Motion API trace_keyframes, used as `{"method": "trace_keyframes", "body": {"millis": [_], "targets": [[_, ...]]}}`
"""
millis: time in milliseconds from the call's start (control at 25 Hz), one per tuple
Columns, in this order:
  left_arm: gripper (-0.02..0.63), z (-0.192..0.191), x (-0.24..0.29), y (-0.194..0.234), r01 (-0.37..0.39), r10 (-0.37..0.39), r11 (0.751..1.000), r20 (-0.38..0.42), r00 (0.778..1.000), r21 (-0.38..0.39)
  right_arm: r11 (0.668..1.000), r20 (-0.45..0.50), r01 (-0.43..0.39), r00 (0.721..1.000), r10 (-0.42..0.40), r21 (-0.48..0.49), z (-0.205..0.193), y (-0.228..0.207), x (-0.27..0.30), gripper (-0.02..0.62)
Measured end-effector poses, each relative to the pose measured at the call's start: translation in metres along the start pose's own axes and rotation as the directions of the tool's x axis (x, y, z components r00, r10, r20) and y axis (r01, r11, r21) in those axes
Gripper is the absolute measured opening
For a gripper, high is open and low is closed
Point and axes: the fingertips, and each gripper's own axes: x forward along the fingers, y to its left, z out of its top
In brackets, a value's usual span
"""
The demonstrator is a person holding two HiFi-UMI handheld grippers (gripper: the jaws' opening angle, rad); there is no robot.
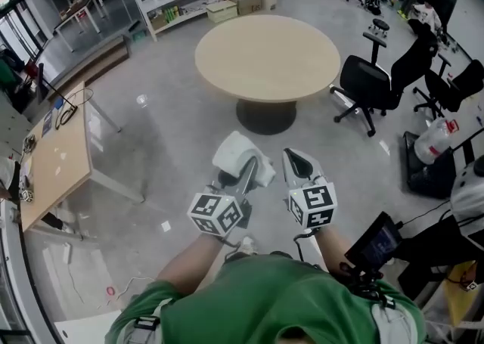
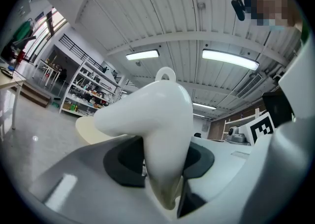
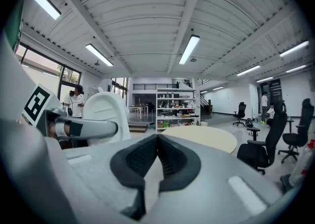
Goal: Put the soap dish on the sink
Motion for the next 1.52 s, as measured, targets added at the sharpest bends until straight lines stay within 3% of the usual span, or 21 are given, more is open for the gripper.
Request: {"method": "trace_keyframes", "body": {"millis": [320, 760, 1520], "targets": [[0.15, 0.017, 0.011, 0.055, 0.003, -0.003, 1.0, -0.001, 1.0, 0.007, 1.0, 0.004, 0.004, 1.0, -0.004, 0.005, 0.007, 0.014, 0.055, 0.003], [0.15, 0.023, 0.045, 0.086, -0.008, 0.008, 1.0, -0.015, 1.0, -0.008, 1.0, -0.013, 0.008, 1.0, -0.007, 0.017, 0.012, 0.0, 0.096, 0.002], [0.15, 0.032, 0.187, 0.12, -0.093, 0.094, 0.995, -0.028, 0.995, 0.042, 0.995, 0.0, -0.093, 0.996, 0.093, 0.024, 0.028, -0.114, 0.201, 0.002]]}}
